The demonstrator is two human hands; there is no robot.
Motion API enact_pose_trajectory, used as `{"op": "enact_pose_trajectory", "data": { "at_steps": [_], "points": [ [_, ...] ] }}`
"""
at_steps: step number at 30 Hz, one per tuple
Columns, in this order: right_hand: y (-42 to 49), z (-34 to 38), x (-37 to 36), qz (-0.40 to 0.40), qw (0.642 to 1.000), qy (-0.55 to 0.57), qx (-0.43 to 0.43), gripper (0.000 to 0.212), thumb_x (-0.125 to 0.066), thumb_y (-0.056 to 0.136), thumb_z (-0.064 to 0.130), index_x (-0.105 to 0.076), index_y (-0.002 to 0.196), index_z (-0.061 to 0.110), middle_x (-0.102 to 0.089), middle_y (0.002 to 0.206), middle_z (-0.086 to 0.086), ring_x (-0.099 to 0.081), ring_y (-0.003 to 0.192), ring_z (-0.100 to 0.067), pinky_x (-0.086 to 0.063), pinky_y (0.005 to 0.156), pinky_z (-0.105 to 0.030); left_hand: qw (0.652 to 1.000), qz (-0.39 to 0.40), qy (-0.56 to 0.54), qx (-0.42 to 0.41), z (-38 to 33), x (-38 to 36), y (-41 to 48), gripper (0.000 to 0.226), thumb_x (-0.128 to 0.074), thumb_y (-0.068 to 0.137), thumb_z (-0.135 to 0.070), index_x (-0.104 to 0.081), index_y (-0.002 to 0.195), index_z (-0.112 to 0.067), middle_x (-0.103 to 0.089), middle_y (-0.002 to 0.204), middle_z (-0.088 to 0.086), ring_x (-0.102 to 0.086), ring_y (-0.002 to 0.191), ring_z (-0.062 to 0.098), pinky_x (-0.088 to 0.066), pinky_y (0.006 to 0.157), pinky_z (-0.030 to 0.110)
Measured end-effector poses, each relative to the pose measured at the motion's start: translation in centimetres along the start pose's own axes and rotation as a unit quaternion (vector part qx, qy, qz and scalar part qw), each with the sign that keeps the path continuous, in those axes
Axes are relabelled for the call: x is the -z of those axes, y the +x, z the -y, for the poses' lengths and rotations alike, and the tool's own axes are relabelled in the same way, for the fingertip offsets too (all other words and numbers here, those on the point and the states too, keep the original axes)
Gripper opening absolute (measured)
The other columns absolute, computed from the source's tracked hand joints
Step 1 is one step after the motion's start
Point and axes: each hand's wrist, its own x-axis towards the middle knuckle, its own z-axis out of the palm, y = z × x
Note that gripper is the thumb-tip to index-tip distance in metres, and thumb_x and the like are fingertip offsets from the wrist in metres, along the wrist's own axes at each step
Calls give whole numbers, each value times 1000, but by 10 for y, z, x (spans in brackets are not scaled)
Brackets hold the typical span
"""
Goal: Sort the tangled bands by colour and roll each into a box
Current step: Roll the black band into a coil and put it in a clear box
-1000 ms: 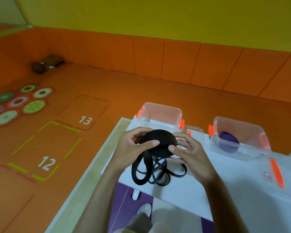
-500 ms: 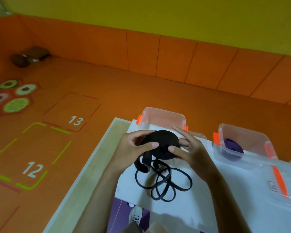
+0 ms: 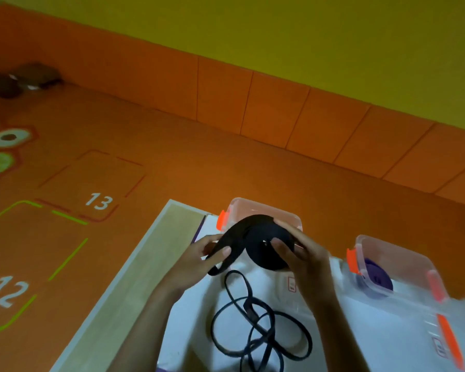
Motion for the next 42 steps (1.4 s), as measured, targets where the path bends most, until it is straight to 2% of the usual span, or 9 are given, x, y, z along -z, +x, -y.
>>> {"op": "enact_pose_trajectory", "data": {
  "at_steps": [8,13,16,19,25,28,33,36,42],
  "points": [
    [11,-22,11,-64,997,-31,-17,46,-73,91,49,-70,125,19,-81,101,8,-80,89,-12,-63,66,-23,977,73,-156,124,45,-27,24,29,-74,98,-10,-72,124,-22,-72,127,7,-76,108,29,-64,86,42],
    [13,-20,25,-90,988,-120,-38,25,-68,97,32,-63,116,48,-77,95,28,-77,86,0,-65,66,-24,964,64,-176,187,66,-40,24,22,-82,89,-25,-80,101,-6,-75,87,13,-75,79,29,-62,81,31],
    [14,-22,30,-103,982,-155,-36,34,-67,98,27,-59,120,51,-74,91,34,-73,90,9,-63,69,-18,930,2,-303,209,79,-35,27,38,-85,83,-23,-76,108,5,-77,110,24,-78,101,33,-63,81,26],
    [10,-38,38,-133,981,-120,-68,41,-70,99,15,-63,128,44,-73,107,26,-75,98,1,-68,70,-37,893,6,-410,185,83,-25,30,45,-80,88,-22,-70,117,10,-73,121,29,-76,111,33,-63,83,29],
    [4,-67,40,-151,980,-60,-114,43,-72,98,10,-69,136,29,-75,125,4,-73,115,-21,-67,67,-50,862,75,-479,151,89,-12,33,36,-60,101,-34,-78,90,-5,-73,114,17,-72,117,29,-60,96,42],
    [4,-69,36,-137,982,-88,-97,44,-71,98,11,-66,134,37,-74,124,5,-72,116,-23,-67,70,-51,842,74,-513,151,90,-6,30,36,-65,99,-34,-79,98,-2,-72,118,20,-68,125,32,-58,100,50],
    [10,-62,30,-117,981,-149,-39,41,-68,100,14,-62,132,37,-70,114,22,-73,105,-8,-67,75,-36,849,84,-506,127,84,10,24,37,-82,91,-25,-75,118,-2,-65,100,16,-68,90,23,-56,99,44],
    [12,-63,29,-117,980,-160,-12,36,-67,100,12,-61,133,24,-73,108,13,-75,98,-10,-65,70,-25,886,22,-437,154,76,18,26,32,-69,94,-27,-74,117,-5,-64,96,11,-68,84,18,-60,89,43],
    [8,-60,29,-101,969,-226,-3,42,-73,95,19,-58,133,29,-70,104,14,-71,89,-2,-55,73,-5,872,-134,-444,156,56,16,40,30,-69,98,-23,-75,117,0,-75,95,13,-76,83,16,-63,70,24]
  ]
}}
